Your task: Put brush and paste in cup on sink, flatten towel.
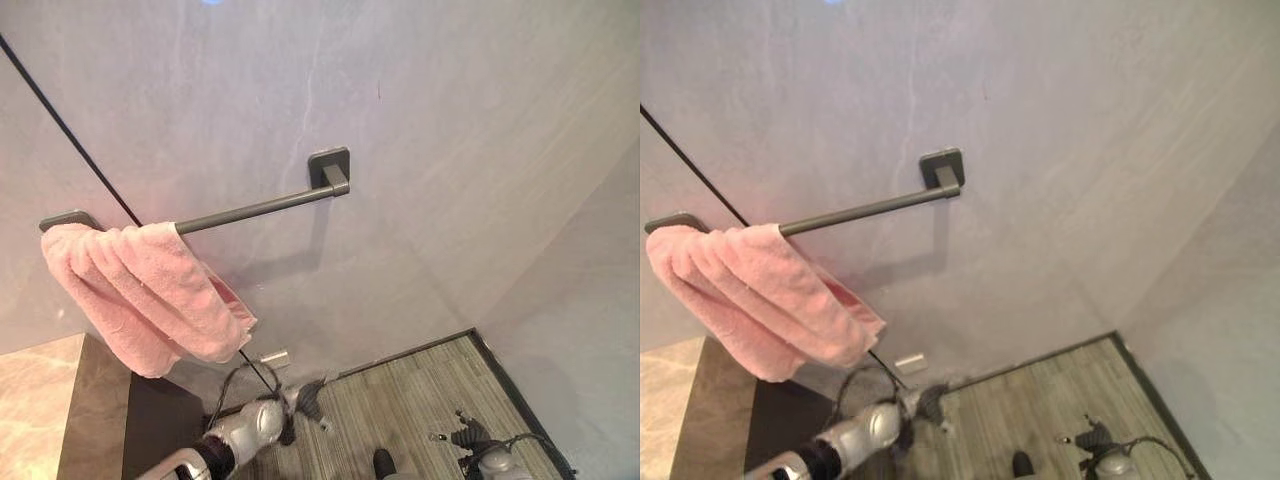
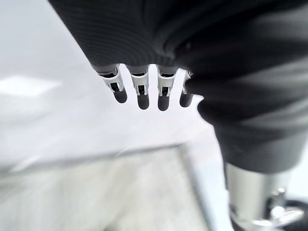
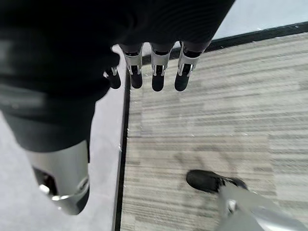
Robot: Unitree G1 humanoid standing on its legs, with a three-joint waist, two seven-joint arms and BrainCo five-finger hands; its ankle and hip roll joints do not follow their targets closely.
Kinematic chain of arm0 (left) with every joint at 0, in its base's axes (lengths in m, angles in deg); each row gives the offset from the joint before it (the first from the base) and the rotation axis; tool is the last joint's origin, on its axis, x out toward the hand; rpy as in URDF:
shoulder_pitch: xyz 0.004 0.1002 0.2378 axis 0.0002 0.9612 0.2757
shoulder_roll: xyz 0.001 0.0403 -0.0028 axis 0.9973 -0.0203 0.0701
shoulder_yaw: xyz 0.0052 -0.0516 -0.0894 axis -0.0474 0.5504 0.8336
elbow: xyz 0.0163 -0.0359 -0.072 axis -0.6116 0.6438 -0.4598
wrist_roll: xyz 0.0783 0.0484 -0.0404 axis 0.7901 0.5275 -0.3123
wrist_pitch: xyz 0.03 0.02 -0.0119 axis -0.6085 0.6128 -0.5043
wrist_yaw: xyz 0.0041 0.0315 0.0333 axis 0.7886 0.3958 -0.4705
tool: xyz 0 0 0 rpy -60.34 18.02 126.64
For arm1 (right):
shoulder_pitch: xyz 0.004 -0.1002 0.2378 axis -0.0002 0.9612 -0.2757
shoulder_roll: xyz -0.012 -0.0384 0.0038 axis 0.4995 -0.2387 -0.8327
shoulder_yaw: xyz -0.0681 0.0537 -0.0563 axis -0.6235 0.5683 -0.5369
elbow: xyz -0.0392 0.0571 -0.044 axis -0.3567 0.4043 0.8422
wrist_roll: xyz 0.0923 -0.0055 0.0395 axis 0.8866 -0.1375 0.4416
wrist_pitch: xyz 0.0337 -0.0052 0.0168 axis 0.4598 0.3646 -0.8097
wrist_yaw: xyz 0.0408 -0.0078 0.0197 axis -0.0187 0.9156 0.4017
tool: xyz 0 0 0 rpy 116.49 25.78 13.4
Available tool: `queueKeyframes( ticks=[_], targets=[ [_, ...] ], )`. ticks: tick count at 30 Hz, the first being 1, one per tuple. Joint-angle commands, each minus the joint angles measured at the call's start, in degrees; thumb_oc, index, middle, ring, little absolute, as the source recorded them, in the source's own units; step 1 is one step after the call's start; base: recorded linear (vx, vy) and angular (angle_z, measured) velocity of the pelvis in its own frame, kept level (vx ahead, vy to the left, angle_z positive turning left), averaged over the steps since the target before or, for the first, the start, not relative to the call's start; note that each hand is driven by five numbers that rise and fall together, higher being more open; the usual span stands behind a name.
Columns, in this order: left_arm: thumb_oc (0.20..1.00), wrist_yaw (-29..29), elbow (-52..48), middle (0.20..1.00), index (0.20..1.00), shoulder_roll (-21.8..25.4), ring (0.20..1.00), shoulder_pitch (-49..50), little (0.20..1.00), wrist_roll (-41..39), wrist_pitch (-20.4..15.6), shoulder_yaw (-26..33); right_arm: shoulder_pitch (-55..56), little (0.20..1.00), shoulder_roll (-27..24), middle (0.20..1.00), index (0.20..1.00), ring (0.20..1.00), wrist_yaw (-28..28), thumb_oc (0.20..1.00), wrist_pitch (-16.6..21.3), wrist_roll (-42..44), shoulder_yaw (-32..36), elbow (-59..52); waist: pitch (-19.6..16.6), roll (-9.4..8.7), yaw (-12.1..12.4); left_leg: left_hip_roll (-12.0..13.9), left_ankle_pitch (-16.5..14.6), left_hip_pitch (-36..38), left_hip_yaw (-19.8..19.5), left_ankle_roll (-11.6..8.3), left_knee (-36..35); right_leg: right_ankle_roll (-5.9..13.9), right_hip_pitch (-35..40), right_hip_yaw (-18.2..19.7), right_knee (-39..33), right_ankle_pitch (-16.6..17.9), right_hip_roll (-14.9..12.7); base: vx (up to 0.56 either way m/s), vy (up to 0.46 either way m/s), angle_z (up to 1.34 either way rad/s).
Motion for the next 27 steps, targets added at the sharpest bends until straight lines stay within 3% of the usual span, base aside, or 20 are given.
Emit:
queueKeyframes(
  ticks=[1, 5, 6, 7, 8, 9, 11, 13, 19, 27],
  targets=[
    [1.0, 5.4, -17.8, 1.0, 1.0, 10.5, 1.0, -2.6, 1.0, -3.2, -1.6, 8.6, -1.7, 1.0, -0.4, 1.0, 1.0, 1.0, 0.7, 1.0, 0.9, 2.4, 0.2, 2.5, 0.7, -4.05, 1.7, 5.4, 1.6, -0.3, -0.8, -4.42, 0.2, 4.67, -1.5, -1.1, 0.4, 1.9, -6.4, -0.01, -0.026, 0.16],
    [1.0, 9.3, -39.0, 1.0, 1.0, 22.4, 1.0, 1.6, 1.0, -9.9, -2.4, 18.8, -0.2, 1.0, 0.5, 1.0, 1.0, 1.0, -0.6, 1.0, 0.1, 1.9, 0.5, 4.8, 0.5, -4.06, 3.5, 5.1, 1.6, -0.5, -1.8, -4.57, 0.2, 4.63, -0.2, -2.5, 0.0, 1.7, -6.7, 0.0, -0.016, 0.24],
    [1.0, 9.3, -39.1, 1.0, 1.0, 22.4, 1.0, 1.7, 1.0, -9.9, -2.4, 18.9, -0.2, 1.0, 0.5, 1.0, 1.0, 1.0, -0.6, 1.0, 0.1, 1.9, 0.4, 4.8, 0.5, -4.06, 3.4, 5.1, 1.6, -0.5, -1.8, -4.57, 0.2, 4.63, -0.1, -2.5, 0.0, 1.7, -6.7, 0.01, -0.005, 0.12],
    [1.0, 9.7, -41.8, 1.0, 1.0, 24.9, 1.0, 3.3, 1.0, -13.1, -2.4, 21.1, 0.0, 1.0, 0.7, 1.0, 1.0, 1.0, -0.9, 1.0, -0.2, 0.8, 0.0, 5.8, 0.4, -4.06, 3.9, 5.1, 1.6, -0.5, -1.9, -4.57, 0.2, 4.61, 0.1, -2.7, -0.1, 1.6, -6.7, 0.02, -0.005, 0.25],
    [1.0, 10.6, -47.8, 1.0, 1.0, 30.8, 1.0, 5.9, 1.0, -19.0, -2.4, 25.5, 0.3, 1.0, 0.9, 1.0, 1.0, 1.0, -1.6, 1.0, -0.9, -0.5, -0.5, 7.2, 0.2, -4.04, 4.8, 5.0, 1.7, -0.5, -2.4, -4.47, 0.2, 4.58, 0.5, -3.0, 0.0, 1.5, -6.8, 0.02, -0.005, 0.22],
    [1.0, 10.7, -48.0, 1.0, 1.0, 31.0, 1.0, 6.2, 1.0, -19.1, -2.4, 25.7, 0.2, 1.0, 0.9, 1.0, 1.0, 1.0, -1.6, 1.0, -0.9, -0.5, -0.6, 7.2, 0.2, -4.09, 4.6, 5.0, 1.7, -0.5, -2.5, -4.47, 0.2, 4.58, 0.6, -3.1, 0.0, 1.5, -6.8, 0.06, 0.002, 0.11],
    [1.0, 12.0, -55.4, 1.0, 1.0, 42.2, 1.0, 11.4, 1.0, -32.4, -5.4, 33.2, 1.6, 1.0, 1.3, 1.0, 1.0, 1.0, -3.0, 1.0, -1.6, -2.8, -1.2, 9.7, 0.3, -4.04, 6.0, 4.6, 1.4, 0.0, -3.5, -4.41, 0.2, 4.47, 1.9, -4.0, 0.3, 0.9, -7.1, 0.05, 0.021, 0.15],
    [1.0, 11.6, -57.3, 1.0, 1.0, 46.2, 1.0, 15.3, 1.0, -37.8, -6.7, 37.7, 2.7, 1.0, 1.2, 1.0, 1.0, 1.0, -3.4, 1.0, -1.5, -3.5, -1.4, 10.1, 0.4, -4.04, 6.6, 4.3, 1.5, 0.0, -4.1, -4.37, 0.2, 4.51, 2.4, -4.5, 0.2, 1.0, -7.3, 0.01, 0.021, 0.3],
    [1.0, 9.8, -58.9, 1.0, 1.0, 50.4, 1.0, 24.1, 1.0, -47.1, -9.1, 49.4, 4.9, 1.0, 1.3, 1.0, 1.0, 1.0, -3.1, 1.0, -0.9, -3.4, -0.2, 10.2, 0.2, -3.99, 7.7, 3.5, 1.9, -0.7, -5.2, -4.29, 0.2, 5.05, 2.8, -5.9, 0.0, 1.5, -8.2, 0.0, 0.021, 0.14],
    [1.0, 8.6, -51.2, 1.0, 1.0, 48.7, 1.0, 30.3, 1.0, -52.7, -10.6, 58.3, 7.3, 1.0, 0.9, 1.0, 1.0, 1.0, -2.9, 1.0, 0.4, -2.0, 1.2, 8.2, 0.4, -4.34, 8.4, 2.8, 2.0, -1.2, -6.1, -4.02, 0.2, 5.51, 2.8, -6.6, -0.1, 1.8, -8.9, 0.0, 0.004, 0.0]
  ],
)
